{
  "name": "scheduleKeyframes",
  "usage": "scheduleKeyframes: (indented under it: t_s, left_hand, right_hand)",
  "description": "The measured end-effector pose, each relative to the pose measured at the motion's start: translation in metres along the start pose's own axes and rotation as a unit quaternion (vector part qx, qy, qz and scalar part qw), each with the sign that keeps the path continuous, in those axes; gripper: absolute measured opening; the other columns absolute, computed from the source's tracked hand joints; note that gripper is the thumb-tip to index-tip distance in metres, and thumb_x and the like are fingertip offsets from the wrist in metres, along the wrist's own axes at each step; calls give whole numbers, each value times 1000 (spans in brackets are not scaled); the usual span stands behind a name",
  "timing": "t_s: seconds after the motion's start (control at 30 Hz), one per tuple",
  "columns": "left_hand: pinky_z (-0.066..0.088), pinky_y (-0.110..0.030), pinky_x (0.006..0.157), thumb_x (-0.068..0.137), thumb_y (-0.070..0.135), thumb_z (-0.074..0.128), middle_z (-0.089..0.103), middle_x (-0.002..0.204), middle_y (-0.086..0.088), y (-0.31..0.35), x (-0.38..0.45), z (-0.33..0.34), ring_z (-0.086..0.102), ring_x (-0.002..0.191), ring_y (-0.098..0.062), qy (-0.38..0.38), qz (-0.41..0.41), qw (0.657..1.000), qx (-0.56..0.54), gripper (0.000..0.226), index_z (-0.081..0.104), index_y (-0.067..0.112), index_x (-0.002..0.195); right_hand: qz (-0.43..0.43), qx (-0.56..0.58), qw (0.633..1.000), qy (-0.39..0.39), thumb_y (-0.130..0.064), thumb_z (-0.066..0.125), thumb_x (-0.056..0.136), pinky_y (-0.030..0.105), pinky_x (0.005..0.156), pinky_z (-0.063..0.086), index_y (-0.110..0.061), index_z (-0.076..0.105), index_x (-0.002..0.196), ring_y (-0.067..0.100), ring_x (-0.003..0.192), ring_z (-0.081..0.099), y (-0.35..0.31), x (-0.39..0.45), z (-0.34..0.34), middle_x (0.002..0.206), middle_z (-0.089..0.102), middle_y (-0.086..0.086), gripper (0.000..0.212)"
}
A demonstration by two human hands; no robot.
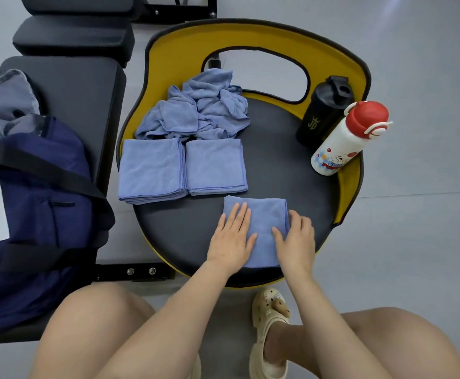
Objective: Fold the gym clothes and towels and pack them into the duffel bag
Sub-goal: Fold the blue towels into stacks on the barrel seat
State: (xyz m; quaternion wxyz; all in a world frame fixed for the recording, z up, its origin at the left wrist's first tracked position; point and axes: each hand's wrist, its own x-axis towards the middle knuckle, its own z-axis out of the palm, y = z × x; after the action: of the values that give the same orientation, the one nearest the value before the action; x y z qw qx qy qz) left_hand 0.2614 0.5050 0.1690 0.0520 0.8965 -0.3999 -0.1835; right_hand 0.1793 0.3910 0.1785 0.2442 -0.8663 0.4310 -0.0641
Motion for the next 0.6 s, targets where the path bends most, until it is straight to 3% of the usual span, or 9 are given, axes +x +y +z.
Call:
scheduleKeyframes:
  t_s: [0.03, 0.1, 0.13, 0.17, 0.23, 0.3, 0.43, 0.6]
  left_hand:
    - [-7, -29, 114, 80, 46, -13, 5, 159, -1, 0, 1, -3, 1, 147, -15, -5, -7, 1000, 6, 83, 10, 10, 151]
    - [23, -32, 113, 87, 32, 12, 41, 147, -5, 1, 7, -6, 37, 137, -16, 39, -26, 999, 24, 67, 46, 6, 139]
    - [33, -33, 108, 86, 27, 21, 51, 139, -5, 2, 9, -9, 48, 129, -16, 35, -36, 999, 10, 59, 57, 7, 130]
    - [32, -33, 108, 86, 26, 22, 49, 140, -5, 2, 10, -11, 48, 130, -16, 30, -46, 998, -1, 59, 56, 8, 131]
    - [5, -33, 115, 88, 33, 0, 11, 154, -2, 1, 10, -6, 19, 144, -16, 25, -50, 998, -12, 68, 22, 8, 147]
    - [-12, -28, 112, 86, 39, -14, -18, 150, 4, -2, 12, -1, -6, 146, -13, 28, -60, 997, -27, 68, -6, 12, 148]
    - [-10, -26, 115, 104, 32, 13, -18, 156, 10, -13, 13, 6, -15, 144, -5, 70, -70, 992, -82, 53, -10, 18, 150]
    - [-9, -26, 116, 104, 28, 16, -19, 154, 13, -13, 13, 9, -22, 135, 4, 64, -72, 987, -126, 53, -9, 20, 150]
  right_hand:
    - [-54, -39, 997, 31, -18, 70, 83, 41, 86, 50, -7, 55, 125, 30, 109, 56, -2, 1, 1, 123, 56, 12, 46]
    - [-164, -82, 981, 68, -11, 64, 83, 39, 88, 51, -2, 63, 116, 31, 106, 62, -7, 8, 7, 117, 64, 14, 34]
    - [-211, -108, 970, 57, -13, 52, 87, 37, 97, 46, -1, 65, 115, 29, 110, 62, -10, 11, 11, 121, 64, 14, 33]
    - [-237, -128, 963, 3, -16, 40, 90, 34, 108, 34, -1, 62, 121, 28, 121, 56, -15, 14, 14, 130, 59, 14, 41]
    - [-253, -144, 951, -100, -28, 17, 95, 29, 119, 3, -5, 38, 144, 22, 144, 25, -20, 16, 20, 154, 31, 9, 58]
    - [-253, -148, 944, -152, -42, -7, 88, 26, 113, -15, -14, 12, 152, 15, 147, -2, -17, 17, 27, 159, 3, 0, 72]
    - [-234, -163, 949, -134, -51, -11, 87, 29, 113, -18, -26, -2, 149, 8, 142, -16, -6, 20, 33, 151, -14, -11, 66]
    - [-221, -139, 953, -156, -54, -13, 86, 27, 112, -20, -32, -12, 144, 6, 141, -23, 0, 20, 30, 151, -21, -14, 63]
